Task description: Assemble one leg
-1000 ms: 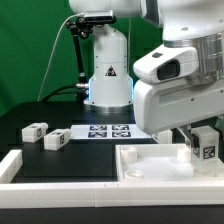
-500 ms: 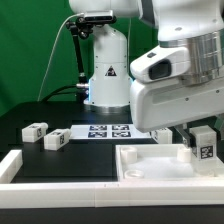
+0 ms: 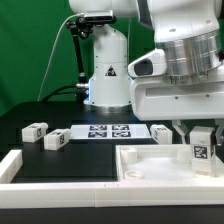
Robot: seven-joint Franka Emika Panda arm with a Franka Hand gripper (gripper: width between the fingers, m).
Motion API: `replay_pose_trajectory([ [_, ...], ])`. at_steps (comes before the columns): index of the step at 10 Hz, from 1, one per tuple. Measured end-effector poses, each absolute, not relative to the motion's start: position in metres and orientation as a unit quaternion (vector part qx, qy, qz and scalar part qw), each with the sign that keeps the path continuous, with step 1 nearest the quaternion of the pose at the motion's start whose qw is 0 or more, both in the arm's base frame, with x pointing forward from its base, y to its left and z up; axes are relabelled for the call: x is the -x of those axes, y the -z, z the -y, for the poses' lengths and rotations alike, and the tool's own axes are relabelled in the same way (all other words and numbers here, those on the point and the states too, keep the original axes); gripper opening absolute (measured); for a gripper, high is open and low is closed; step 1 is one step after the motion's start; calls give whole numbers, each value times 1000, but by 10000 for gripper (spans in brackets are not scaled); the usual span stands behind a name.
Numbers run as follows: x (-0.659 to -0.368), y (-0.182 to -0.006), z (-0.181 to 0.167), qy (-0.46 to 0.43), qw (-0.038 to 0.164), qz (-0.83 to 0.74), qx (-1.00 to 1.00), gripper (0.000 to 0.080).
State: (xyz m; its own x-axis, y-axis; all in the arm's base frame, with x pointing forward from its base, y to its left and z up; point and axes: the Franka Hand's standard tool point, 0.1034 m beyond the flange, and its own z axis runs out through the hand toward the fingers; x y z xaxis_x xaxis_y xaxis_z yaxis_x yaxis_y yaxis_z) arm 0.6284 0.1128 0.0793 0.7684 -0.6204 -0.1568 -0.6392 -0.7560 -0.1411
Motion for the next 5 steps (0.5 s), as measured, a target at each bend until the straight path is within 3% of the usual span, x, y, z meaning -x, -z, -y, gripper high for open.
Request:
replay_pose_trajectory([
  [5,-626,-78,-118,-74,79,-543,833,297],
])
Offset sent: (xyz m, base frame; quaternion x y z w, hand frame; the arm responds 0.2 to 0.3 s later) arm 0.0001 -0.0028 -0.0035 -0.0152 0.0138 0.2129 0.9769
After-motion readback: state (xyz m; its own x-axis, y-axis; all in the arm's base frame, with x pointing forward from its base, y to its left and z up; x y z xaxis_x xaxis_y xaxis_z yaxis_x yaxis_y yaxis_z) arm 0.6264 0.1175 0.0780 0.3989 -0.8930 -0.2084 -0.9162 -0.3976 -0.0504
